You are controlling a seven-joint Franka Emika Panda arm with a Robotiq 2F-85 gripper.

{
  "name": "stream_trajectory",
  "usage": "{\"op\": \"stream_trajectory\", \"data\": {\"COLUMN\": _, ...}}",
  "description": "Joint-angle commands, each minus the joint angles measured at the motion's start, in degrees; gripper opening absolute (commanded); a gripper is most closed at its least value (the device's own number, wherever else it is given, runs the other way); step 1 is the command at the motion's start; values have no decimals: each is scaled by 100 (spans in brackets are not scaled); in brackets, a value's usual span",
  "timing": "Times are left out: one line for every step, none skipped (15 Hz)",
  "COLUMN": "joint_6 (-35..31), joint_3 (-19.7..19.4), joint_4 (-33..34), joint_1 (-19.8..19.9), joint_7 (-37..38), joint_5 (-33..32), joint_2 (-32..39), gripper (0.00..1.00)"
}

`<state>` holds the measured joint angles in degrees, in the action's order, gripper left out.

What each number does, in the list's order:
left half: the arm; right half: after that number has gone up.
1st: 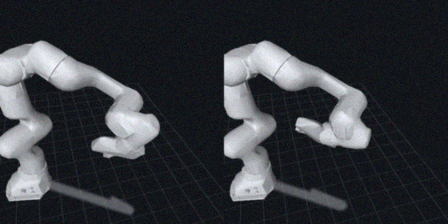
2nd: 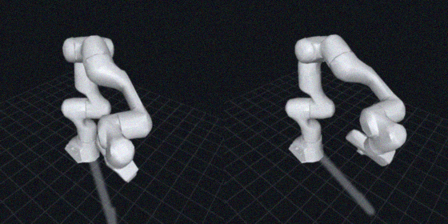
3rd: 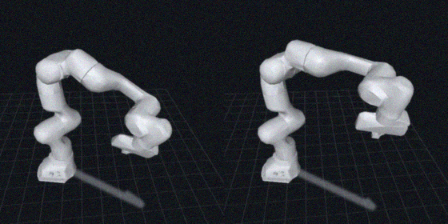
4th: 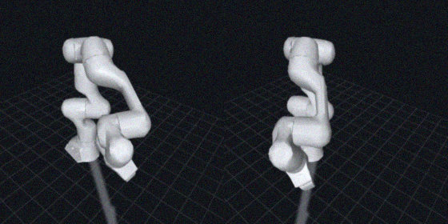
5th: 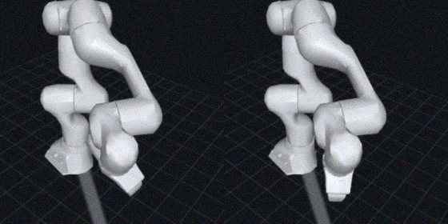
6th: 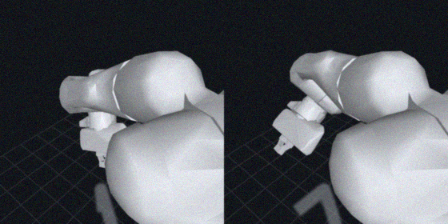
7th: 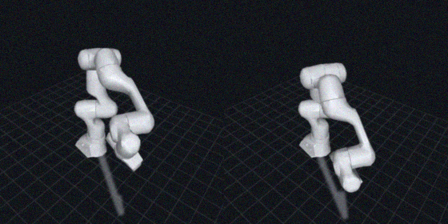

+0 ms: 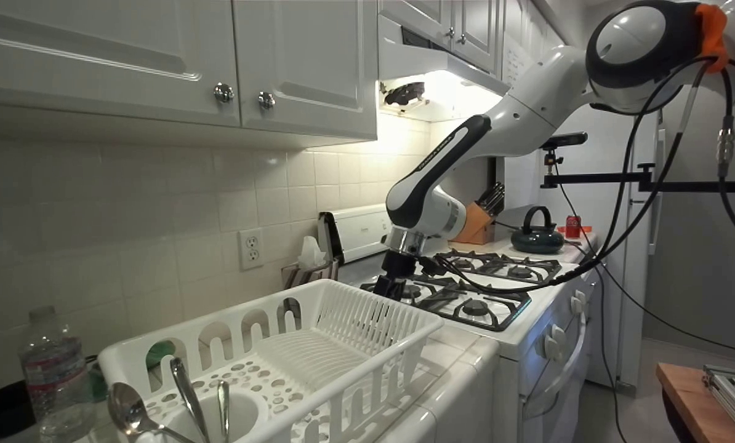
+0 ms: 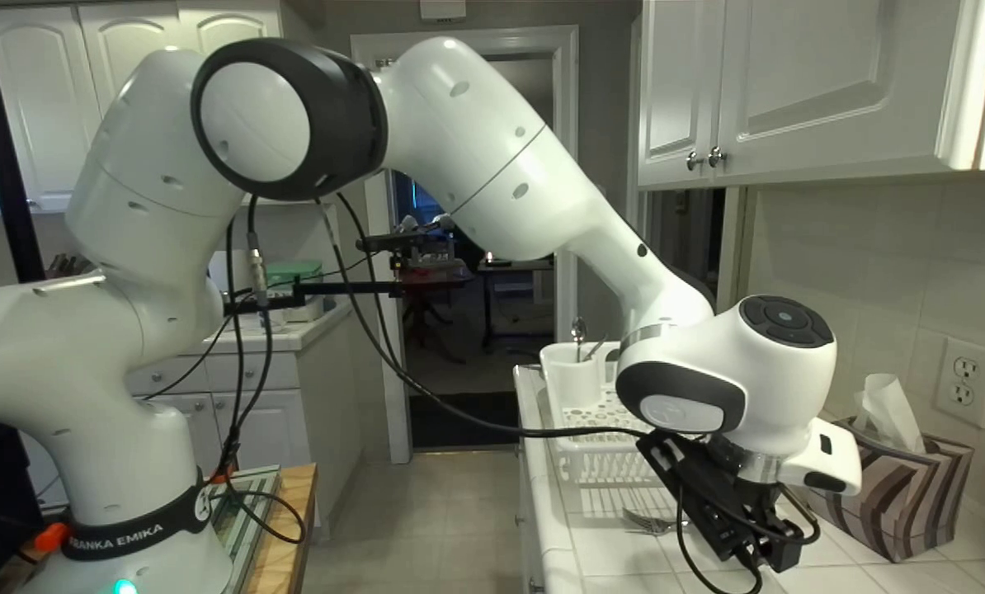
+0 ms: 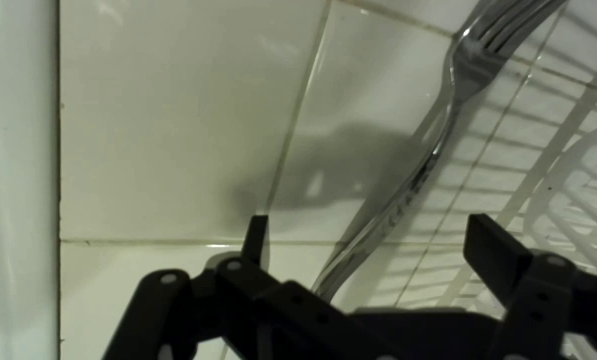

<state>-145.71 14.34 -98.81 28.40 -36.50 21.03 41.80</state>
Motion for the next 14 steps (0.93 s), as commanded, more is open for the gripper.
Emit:
{"op": "stream_trajectory", "data": {"joint_6": 109, "joint_3": -22, "joint_4": 225, "joint_1": -126, "joint_7": -69, "joint_5": 140, "joint_2": 133, "gripper": 100}}
{"op": "stream_trajectory", "data": {"joint_6": 58, "joint_3": -71, "joint_4": 219, "joint_1": -184, "joint_7": -2, "joint_5": 109, "joint_2": 132, "gripper": 100}}
{"op": "stream_trajectory", "data": {"joint_6": -5, "joint_3": -159, "joint_4": 217, "joint_1": -273, "joint_7": 111, "joint_5": 53, "joint_2": 126, "gripper": 100}}
{"op": "stream_trajectory", "data": {"joint_6": -59, "joint_3": -242, "joint_4": 222, "joint_1": -361, "joint_7": 218, "joint_5": 0, "joint_2": 127, "gripper": 100}}
{"op": "stream_trajectory", "data": {"joint_6": -131, "joint_3": -320, "joint_4": 216, "joint_1": -449, "joint_7": 305, "joint_5": -49, "joint_2": 129, "gripper": 100}}
{"op": "stream_trajectory", "data": {"joint_6": -235, "joint_3": -408, "joint_4": 206, "joint_1": -552, "joint_7": 404, "joint_5": -102, "joint_2": 141, "gripper": 100}}
{"op": "stream_trajectory", "data": {"joint_6": -318, "joint_3": -475, "joint_4": 190, "joint_1": -635, "joint_7": 488, "joint_5": -142, "joint_2": 138, "gripper": 100}}
{"op": "stream_trajectory", "data": {"joint_6": -446, "joint_3": -544, "joint_4": 176, "joint_1": -727, "joint_7": 574, "joint_5": -191, "joint_2": 158, "gripper": 100}}
{"op": "stream_trajectory", "data": {"joint_6": -543, "joint_3": -614, "joint_4": 161, "joint_1": -812, "joint_7": 679, "joint_5": -255, "joint_2": 162, "gripper": 100}}
{"op": "stream_trajectory", "data": {"joint_6": -630, "joint_3": -664, "joint_4": 153, "joint_1": -876, "joint_7": 764, "joint_5": -317, "joint_2": 185, "gripper": 100}}
{"op": "stream_trajectory", "data": {"joint_6": -686, "joint_3": -713, "joint_4": 148, "joint_1": -931, "joint_7": 862, "joint_5": -387, "joint_2": 196, "gripper": 100}}
{"op": "stream_trajectory", "data": {"joint_6": -719, "joint_3": -762, "joint_4": 138, "joint_1": -984, "joint_7": 957, "joint_5": -462, "joint_2": 207, "gripper": 100}}
{"op": "stream_trajectory", "data": {"joint_6": -717, "joint_3": -801, "joint_4": 140, "joint_1": -1019, "joint_7": 1033, "joint_5": -533, "joint_2": 217, "gripper": 100}}
{"op": "stream_trajectory", "data": {"joint_6": -701, "joint_3": -838, "joint_4": 142, "joint_1": -1050, "joint_7": 1126, "joint_5": -599, "joint_2": 218, "gripper": 100}}
